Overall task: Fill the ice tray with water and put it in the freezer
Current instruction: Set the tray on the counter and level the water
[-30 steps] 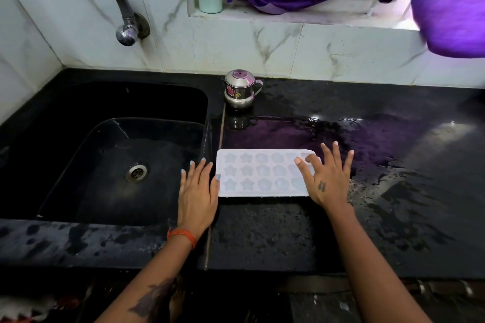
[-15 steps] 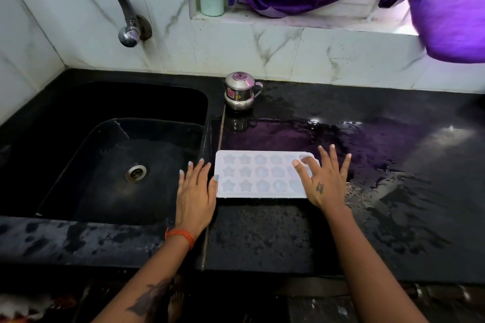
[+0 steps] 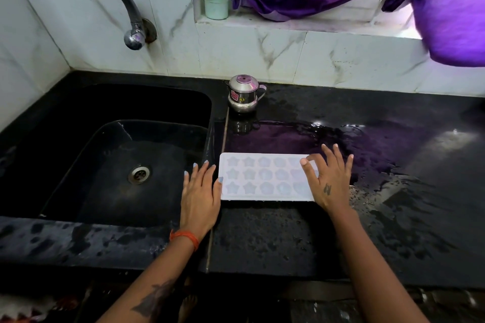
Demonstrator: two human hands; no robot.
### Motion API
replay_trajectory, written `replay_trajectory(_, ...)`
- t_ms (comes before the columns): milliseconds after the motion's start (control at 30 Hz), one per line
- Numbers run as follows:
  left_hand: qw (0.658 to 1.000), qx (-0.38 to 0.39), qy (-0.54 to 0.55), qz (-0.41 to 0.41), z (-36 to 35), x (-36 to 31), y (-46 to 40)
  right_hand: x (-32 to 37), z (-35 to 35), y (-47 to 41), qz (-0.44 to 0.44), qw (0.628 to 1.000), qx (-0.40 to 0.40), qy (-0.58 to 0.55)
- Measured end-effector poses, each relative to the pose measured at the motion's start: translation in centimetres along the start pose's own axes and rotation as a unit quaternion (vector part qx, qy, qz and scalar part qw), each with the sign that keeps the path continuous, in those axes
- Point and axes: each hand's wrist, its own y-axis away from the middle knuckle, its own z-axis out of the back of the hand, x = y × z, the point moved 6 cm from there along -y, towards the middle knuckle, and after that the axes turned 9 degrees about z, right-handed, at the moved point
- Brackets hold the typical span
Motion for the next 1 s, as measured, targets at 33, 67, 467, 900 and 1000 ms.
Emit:
replay_trajectory(33, 1.0, 0.0, 0.001, 0.0, 0.0, 0.0, 0.0, 0.3, 0.2, -0.2, 0.011, 1.0, -0.011, -0.008)
replay_trajectory(67, 1.0, 0.0, 0.001, 0.0, 0.0, 0.0, 0.0, 0.6, 0.4, -0.5, 0.024, 0.999, -0.02, -0.016)
replay_trajectory(467, 1.0, 0.001, 0.007, 0.001, 0.0, 0.0, 0.0, 2.4, -1.0, -0.7, 0.112, 0.993, -0.018, 0.035)
replay_trajectory(900, 1.0, -0.001, 0.004, -0.003, -0.1, 0.0, -0.1, 2.2, -1.8, -0.6, 0.11, 0.99, 0.007, 0.088)
replay_trajectory(1000, 1.0, 0.001, 0.003, -0.003, -0.2, 0.2, -0.1, 2.2, -1.7, -0.5, 0.1, 0.99, 0.007, 0.1)
